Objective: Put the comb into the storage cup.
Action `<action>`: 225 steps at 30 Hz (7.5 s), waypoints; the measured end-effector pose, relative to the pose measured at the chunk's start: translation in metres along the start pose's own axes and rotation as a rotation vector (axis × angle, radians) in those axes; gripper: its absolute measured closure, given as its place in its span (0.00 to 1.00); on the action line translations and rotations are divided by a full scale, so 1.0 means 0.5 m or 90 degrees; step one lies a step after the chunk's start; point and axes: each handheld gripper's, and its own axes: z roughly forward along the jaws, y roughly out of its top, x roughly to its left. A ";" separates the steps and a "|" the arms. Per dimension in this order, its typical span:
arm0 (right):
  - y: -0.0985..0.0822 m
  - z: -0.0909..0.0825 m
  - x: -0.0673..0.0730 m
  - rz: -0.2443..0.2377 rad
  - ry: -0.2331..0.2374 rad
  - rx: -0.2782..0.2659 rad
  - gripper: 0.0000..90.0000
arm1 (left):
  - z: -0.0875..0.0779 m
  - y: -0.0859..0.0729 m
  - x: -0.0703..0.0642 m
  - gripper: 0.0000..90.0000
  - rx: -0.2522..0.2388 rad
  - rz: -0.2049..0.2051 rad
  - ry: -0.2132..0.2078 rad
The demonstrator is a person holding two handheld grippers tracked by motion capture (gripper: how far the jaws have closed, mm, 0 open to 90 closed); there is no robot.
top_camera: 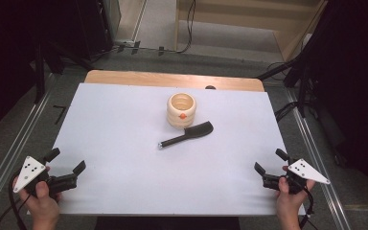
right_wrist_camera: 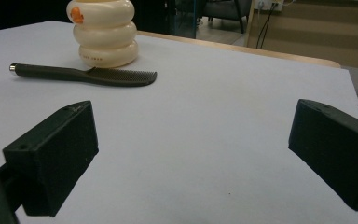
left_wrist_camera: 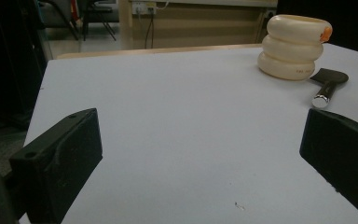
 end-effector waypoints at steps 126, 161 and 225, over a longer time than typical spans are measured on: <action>-0.003 0.016 0.005 -0.042 0.048 0.020 0.00 | 0.482 0.165 -0.331 0.20 0.446 0.234 -0.320; -0.003 0.019 0.006 -0.045 0.046 0.027 0.00 | 0.517 0.143 -0.357 0.80 0.516 0.308 -0.319; 0.008 0.035 0.015 -0.064 0.121 0.046 0.00 | 0.329 0.150 -0.291 0.81 0.222 0.177 -0.288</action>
